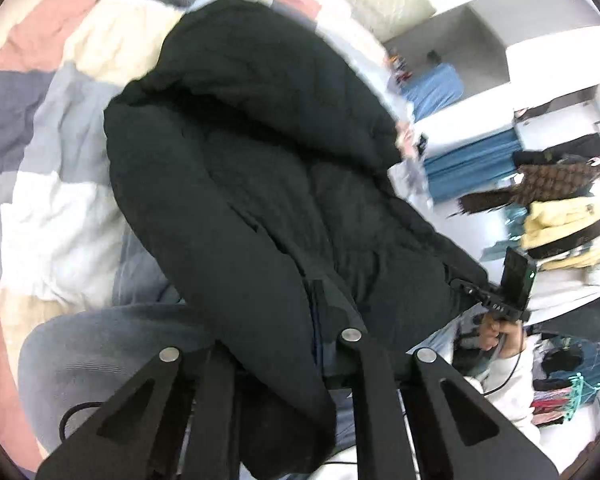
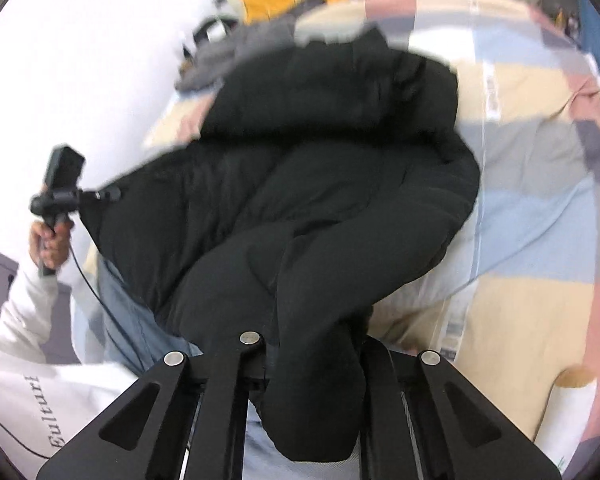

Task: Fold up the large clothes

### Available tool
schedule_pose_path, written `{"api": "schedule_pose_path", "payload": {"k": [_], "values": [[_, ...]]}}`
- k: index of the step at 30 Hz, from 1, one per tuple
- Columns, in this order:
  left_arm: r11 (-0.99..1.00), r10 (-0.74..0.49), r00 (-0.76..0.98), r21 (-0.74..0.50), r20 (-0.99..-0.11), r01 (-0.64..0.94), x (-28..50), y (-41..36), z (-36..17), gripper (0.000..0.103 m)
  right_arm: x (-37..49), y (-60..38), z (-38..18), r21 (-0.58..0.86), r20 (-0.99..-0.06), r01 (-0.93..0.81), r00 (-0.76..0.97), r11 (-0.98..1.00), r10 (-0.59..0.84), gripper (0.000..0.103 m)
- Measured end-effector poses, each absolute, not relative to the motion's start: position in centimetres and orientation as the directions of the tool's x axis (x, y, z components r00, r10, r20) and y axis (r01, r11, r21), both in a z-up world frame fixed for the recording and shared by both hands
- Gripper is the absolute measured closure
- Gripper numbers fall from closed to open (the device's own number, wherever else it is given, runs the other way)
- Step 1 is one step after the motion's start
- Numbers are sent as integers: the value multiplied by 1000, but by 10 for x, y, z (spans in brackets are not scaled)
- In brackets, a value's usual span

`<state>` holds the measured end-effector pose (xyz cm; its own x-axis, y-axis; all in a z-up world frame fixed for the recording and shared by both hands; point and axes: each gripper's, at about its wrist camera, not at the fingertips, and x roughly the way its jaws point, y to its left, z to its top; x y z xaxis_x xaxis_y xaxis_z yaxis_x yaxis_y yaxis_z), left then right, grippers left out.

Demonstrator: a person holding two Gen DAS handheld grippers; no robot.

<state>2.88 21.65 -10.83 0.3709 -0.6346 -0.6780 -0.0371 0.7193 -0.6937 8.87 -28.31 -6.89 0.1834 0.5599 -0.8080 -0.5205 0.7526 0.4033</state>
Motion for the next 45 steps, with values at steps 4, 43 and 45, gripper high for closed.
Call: {"api": "schedule_pose_path", "payload": {"k": [4, 43, 45], "values": [[667, -656, 453, -744, -604, -25, 4, 240, -81, 95, 74, -309, -40, 419, -757, -508, 262, 752, 599, 95], [701, -257, 478, -503, -840, -506, 238, 289, -87, 89, 372, -286, -121, 630, -692, 26, 473, 776, 545, 96], [717, -234, 459, -471, -857, -514, 250, 285, -97, 89, 382, -280, -136, 607, -711, 26, 465, 794, 528, 96]]}}
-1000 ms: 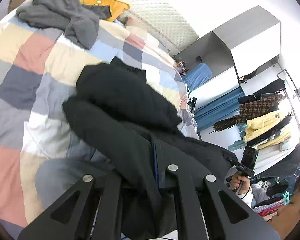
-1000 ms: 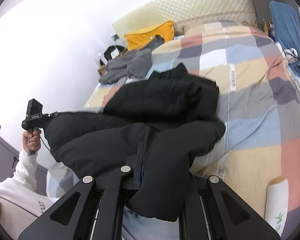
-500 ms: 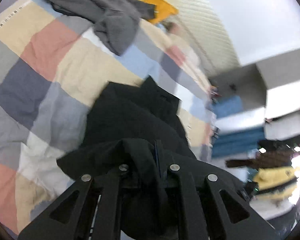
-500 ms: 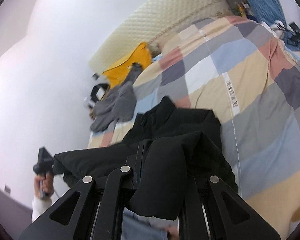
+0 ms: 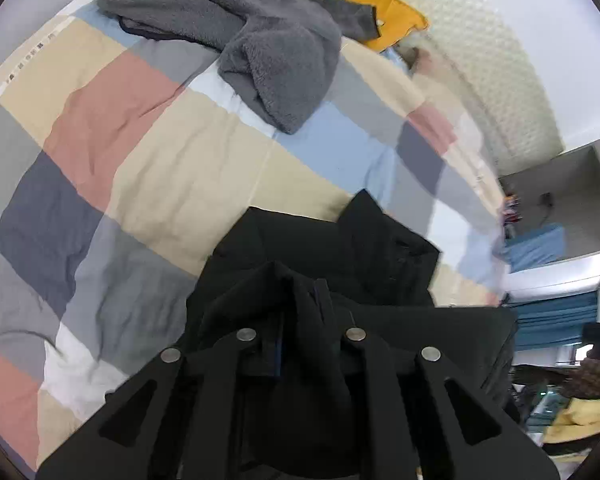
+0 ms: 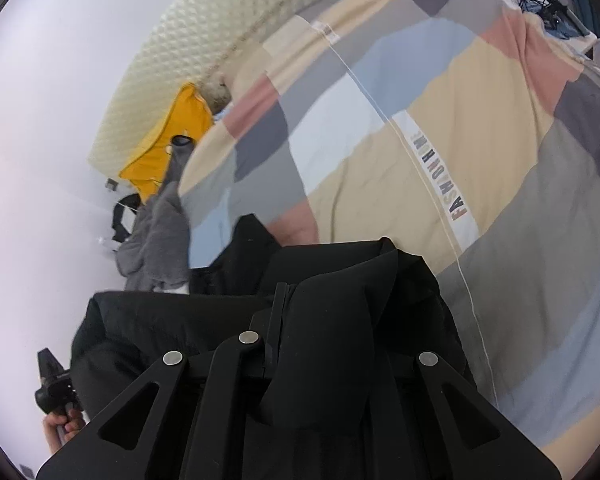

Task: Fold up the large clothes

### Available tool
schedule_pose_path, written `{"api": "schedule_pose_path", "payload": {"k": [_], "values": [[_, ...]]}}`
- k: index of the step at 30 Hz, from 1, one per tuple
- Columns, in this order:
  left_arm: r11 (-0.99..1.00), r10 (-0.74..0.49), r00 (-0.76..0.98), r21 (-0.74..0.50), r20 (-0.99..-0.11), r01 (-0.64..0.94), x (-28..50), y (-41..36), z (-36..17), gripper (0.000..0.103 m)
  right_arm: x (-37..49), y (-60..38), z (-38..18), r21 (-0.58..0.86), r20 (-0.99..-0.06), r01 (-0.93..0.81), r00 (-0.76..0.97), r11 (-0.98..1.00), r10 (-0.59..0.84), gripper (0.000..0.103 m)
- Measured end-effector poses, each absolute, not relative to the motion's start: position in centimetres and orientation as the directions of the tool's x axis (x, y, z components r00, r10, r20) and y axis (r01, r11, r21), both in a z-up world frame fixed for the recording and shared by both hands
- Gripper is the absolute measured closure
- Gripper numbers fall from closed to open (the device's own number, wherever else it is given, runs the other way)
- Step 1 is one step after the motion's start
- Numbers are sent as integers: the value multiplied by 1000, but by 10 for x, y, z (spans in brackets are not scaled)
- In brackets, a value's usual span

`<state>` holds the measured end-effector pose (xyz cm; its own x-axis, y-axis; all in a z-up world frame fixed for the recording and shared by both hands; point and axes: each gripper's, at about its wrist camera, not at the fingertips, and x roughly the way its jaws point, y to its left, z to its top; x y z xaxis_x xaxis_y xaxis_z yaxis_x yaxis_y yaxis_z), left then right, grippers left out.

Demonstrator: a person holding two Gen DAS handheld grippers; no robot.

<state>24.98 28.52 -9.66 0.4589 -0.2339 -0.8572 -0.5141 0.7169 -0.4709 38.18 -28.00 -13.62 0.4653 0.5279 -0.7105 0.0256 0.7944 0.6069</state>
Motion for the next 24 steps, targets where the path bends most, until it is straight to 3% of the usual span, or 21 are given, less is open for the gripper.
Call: {"api": "schedule_pose_path", "payload": {"k": [15, 24], "values": [[830, -80, 350, -257, -933, -496, 337, 255, -163, 89, 444, -249, -203, 494, -796, 26, 416, 869, 440, 98], [810, -123, 426, -339, -896, -478, 330, 258, -175, 89, 427, -260, -206, 564, -727, 15, 483, 826, 488, 96]]}}
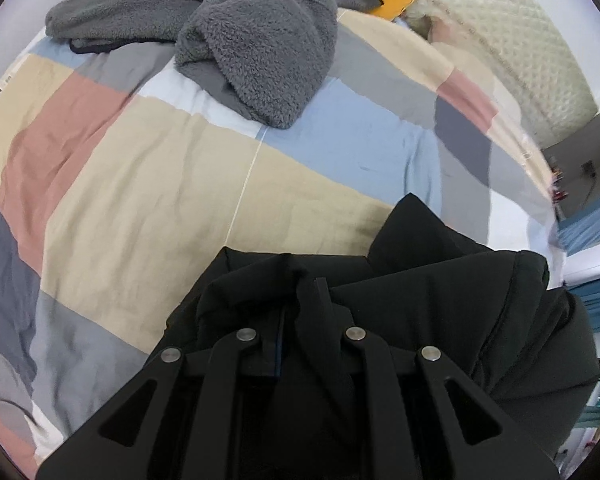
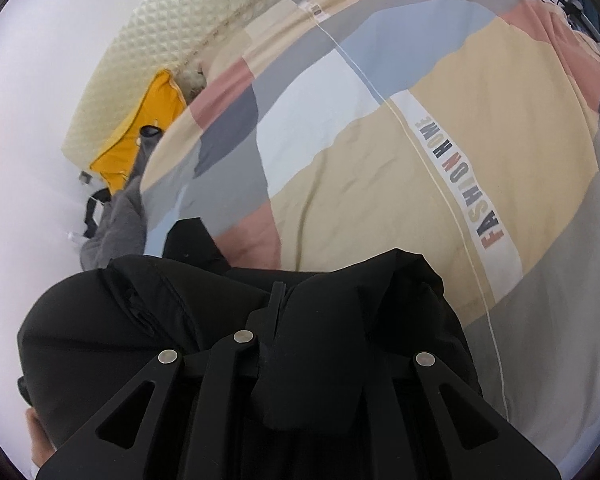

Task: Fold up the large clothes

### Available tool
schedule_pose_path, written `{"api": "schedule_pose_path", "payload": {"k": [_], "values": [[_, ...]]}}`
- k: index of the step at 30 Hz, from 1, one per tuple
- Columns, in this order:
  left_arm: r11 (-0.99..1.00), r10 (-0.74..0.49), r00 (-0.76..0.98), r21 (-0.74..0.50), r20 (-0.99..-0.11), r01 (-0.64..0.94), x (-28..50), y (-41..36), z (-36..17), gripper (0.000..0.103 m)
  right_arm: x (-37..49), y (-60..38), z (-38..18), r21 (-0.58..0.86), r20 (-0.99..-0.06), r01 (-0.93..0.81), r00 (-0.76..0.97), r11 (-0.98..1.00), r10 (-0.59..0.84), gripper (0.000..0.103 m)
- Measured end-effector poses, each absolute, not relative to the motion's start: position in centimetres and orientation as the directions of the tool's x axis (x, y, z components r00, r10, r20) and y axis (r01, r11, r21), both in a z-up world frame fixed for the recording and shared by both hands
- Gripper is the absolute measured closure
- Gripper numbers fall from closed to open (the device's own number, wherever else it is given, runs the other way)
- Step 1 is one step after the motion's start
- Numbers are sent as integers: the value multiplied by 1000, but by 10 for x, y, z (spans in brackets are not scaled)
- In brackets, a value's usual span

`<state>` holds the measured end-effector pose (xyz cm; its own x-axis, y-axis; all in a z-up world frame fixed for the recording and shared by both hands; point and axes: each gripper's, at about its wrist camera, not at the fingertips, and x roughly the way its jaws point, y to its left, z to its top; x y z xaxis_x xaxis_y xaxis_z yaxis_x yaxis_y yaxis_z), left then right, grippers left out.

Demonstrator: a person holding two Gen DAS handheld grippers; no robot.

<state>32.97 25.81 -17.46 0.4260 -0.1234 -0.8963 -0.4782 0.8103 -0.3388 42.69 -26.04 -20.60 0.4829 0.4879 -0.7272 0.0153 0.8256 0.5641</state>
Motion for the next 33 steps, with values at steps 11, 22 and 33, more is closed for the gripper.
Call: {"api": "schedule_pose_path", "payload": {"k": [11, 22, 33], "values": [[786, -256, 464, -462, -848, -411, 277, 263, -132, 66, 383, -271, -155, 586, -687, -51, 497, 809, 529, 79], [907, -184, 680, -389, -710, -160, 211, 230, -22, 26, 318, -275, -56, 340, -624, -125, 712, 932, 323, 18], [997, -79, 699, -51, -711, 61, 236, 96, -64, 25, 286, -146, -114, 222, -639, -350, 652, 910, 407, 15]]}}
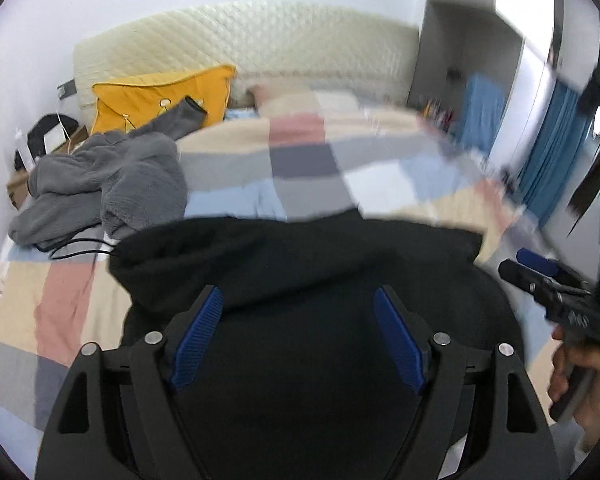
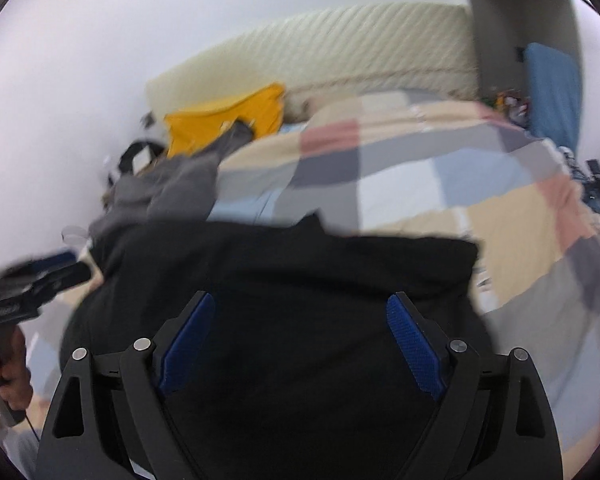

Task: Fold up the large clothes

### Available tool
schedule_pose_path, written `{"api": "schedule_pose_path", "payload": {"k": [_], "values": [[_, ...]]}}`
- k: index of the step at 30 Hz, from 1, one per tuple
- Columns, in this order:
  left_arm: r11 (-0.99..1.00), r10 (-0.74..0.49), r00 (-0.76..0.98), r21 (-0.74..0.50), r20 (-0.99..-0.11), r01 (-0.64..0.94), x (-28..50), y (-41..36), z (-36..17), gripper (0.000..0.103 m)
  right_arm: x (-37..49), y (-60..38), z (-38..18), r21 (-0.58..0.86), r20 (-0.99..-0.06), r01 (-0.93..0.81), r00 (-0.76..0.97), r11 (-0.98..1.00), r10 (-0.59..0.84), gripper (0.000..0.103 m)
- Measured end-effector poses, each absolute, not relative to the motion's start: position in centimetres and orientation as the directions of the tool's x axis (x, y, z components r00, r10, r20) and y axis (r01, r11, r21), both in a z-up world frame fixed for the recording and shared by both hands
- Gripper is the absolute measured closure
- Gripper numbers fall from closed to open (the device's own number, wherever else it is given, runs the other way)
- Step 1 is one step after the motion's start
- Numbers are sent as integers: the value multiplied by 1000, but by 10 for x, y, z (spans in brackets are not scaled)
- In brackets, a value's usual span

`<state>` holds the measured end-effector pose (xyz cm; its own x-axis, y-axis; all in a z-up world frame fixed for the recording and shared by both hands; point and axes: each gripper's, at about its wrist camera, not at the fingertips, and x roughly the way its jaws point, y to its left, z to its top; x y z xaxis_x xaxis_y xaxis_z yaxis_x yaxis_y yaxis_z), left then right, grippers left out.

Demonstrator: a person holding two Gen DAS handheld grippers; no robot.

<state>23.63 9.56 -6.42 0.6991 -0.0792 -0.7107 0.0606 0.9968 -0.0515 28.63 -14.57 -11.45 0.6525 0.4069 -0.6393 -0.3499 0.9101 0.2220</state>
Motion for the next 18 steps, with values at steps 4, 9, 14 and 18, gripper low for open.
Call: {"api": "schedule_pose_path", "payload": {"k": [4, 9, 14, 18], "values": [[999, -12, 679, 24, -734, 44, 264, 77, -93, 25, 294, -134, -150, 203, -654, -336, 653, 920, 383, 13], [998, 25, 679, 56, -733, 24, 283, 79, -117, 24, 317, -143, -165, 221, -639, -322, 666, 921, 386, 9], [999, 32, 682, 46, -731, 2, 306, 80, -133, 24, 345, -137, -173, 187, -661, -336, 653, 923, 371, 6], [998, 54, 677, 60, -734, -14, 331, 78, -143, 24, 365, -126, -179, 162, -681, -328, 646, 931, 346, 3]]}}
